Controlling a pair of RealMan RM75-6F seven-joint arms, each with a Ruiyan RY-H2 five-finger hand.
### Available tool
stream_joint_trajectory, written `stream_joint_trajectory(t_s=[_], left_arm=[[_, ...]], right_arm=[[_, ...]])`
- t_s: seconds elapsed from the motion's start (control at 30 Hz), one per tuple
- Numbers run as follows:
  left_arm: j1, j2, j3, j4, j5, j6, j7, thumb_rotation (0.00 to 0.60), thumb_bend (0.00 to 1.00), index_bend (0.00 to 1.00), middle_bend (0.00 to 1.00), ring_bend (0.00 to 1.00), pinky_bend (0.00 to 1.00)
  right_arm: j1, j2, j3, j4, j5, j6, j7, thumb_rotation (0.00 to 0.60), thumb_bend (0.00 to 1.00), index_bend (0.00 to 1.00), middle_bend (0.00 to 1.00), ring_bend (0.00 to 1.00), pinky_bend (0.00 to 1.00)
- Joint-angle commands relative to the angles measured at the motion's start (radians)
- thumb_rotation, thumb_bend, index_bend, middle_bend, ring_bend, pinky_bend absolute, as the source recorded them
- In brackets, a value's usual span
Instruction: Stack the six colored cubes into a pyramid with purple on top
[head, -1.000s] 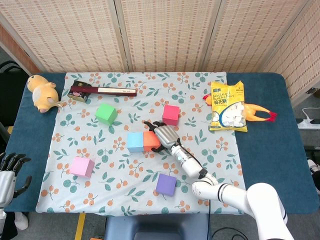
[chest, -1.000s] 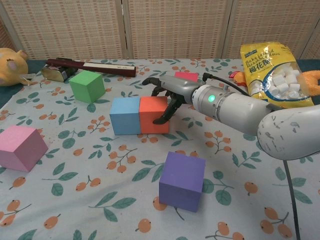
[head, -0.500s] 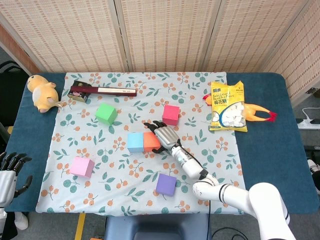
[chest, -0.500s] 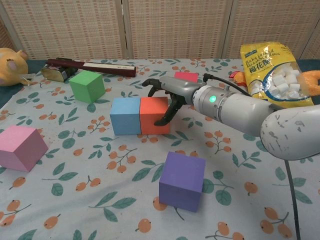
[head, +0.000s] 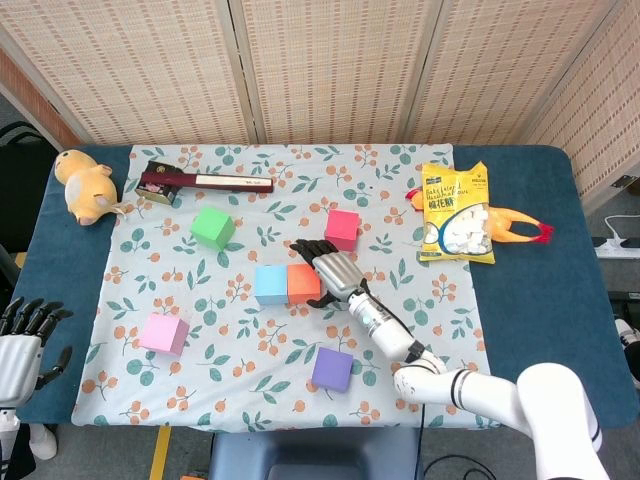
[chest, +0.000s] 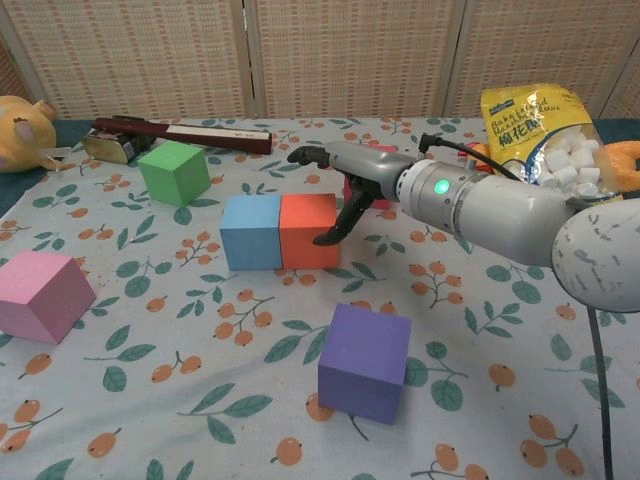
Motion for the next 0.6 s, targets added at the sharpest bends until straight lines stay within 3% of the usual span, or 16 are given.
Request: stream_joint_trajectory(t_s=[0.03,0.3,0.47,0.6], left_arm=[[-0.036,0.008,-0.004,0.006,0.013,-0.046,-0.037,0.6,0.38,0.28,0.2,0.13,0.09],[-0.173,-0.002,-0.003,0.091,0.037,-0.237,-0.142,0.6,0.38,0.26,0.18,0.13,0.09],[-0.232,-0.002,0.017,0.095,0.049,-0.331,-0.179,0.6,0.39,0.18,0.13,0.1,0.09],[-0.274,-0.001,0.046,0.093,0.069,-0.406,-0.188,0.6,0.39,0.12,0.07,0.06,0.09]], right_arm=[[-0.065,0.129,-0.001,-0.166,-0.031,0.098,-0.027,0.6,0.0,0.0,0.01,0.0,0.0],[-0.238,0.469,-0.05,-0.462,-0.105,0.247,-0.033,0.6,0.0,0.0,0.01,0.0,0.0],[-0.34,0.624,-0.095,-0.552,-0.139,0.315,-0.003,0.6,0.0,0.0,0.0,0.0,0.0],[-0.404,0.689,-0.129,-0.576,-0.174,0.362,0.03,0.6,0.0,0.0,0.0,0.0,0.0]])
